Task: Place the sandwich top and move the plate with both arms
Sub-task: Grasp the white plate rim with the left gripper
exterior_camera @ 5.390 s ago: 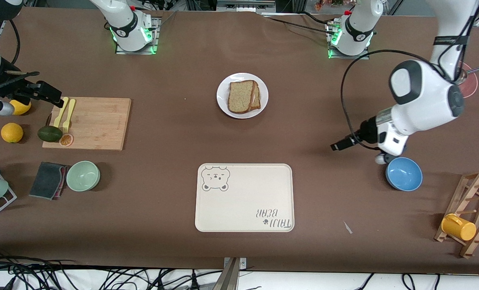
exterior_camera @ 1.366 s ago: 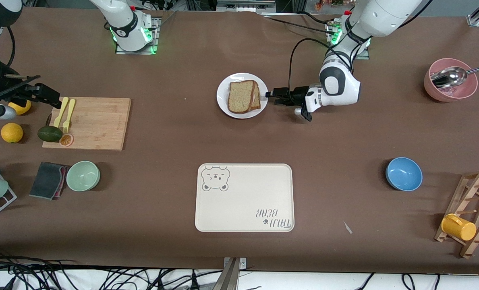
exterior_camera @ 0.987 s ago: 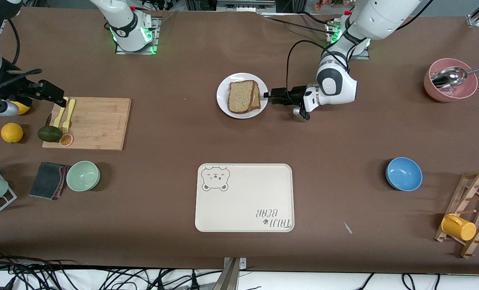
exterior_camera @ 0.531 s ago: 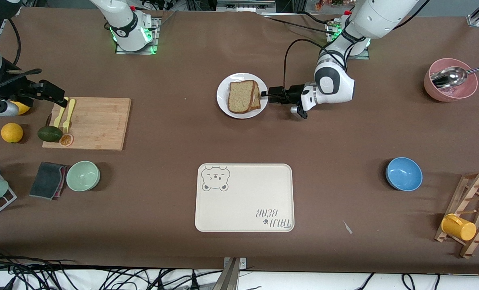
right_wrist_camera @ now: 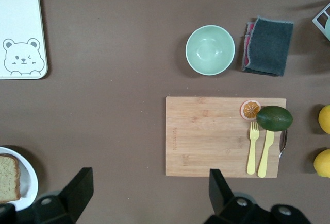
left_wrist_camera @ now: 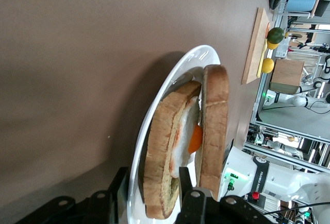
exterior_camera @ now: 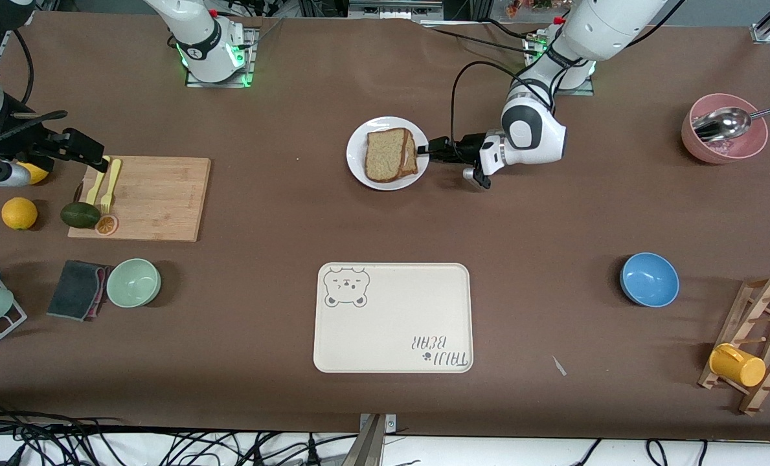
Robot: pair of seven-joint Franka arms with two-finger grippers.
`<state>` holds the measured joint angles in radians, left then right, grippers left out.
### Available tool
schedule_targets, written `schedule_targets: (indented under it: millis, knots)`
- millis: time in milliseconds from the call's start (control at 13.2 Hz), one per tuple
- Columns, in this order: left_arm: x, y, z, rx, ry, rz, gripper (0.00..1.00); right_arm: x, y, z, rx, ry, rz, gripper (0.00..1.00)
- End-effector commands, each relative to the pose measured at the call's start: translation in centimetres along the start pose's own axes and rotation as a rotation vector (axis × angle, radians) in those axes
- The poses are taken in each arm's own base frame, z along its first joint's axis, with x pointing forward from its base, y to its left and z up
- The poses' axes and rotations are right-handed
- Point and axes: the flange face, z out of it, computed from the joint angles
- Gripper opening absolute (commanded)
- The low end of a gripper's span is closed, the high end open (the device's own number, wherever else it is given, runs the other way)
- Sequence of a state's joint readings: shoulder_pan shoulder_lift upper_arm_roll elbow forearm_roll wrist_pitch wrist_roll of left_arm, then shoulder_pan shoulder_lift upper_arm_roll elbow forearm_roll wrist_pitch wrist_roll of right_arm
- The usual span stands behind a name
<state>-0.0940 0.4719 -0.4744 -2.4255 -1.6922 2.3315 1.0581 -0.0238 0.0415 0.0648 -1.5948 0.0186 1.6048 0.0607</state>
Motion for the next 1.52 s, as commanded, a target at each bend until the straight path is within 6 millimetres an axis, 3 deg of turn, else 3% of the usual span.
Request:
schedule_targets:
  millis: [0, 152, 380, 531, 759, 911, 1139, 1442]
  knots:
    - [-0.8, -1.4, 1.2, -0.004, 0.002, 0.030, 0.37, -0.3, -0.2, -0.7, 0.004, 0.010, 0.006, 0.99]
    - [-1.2, -2.5, 1.6, 0.017, -0.003, 0.038, 0.36, -0.2, 0.0, -0.6, 0.006, 0.007, 0.009, 0.99]
    - [-1.6, -2.3, 2.2, 0.017, 0.001, 0.028, 0.33, -0.2, -0.1, -0.7, 0.006, 0.011, 0.008, 0.99]
    - [-1.5, -2.1, 2.1, 0.017, 0.005, 0.029, 0.23, -0.1, -0.1, -0.7, 0.008, 0.014, 0.008, 0.99]
    - [-1.4, -1.9, 2.2, 0.016, 0.004, 0.033, 0.00, 0.0, -0.1, -0.6, 0.004, 0.016, 0.008, 0.99]
    - [-1.4, -1.9, 2.3, 0.015, 0.004, 0.036, 0.00, 0.0, -0.1, -0.5, 0.005, 0.014, 0.008, 0.99]
    - [0.2, -0.6, 2.2, -0.003, 0.027, 0.060, 0.00, 0.0, -0.1, -0.7, 0.007, 0.017, 0.008, 0.99]
    - [4.6, 1.8, 1.2, -0.042, 0.106, 0.077, 0.00, 0.0, -0.1, -0.7, 0.010, 0.017, 0.008, 0.99]
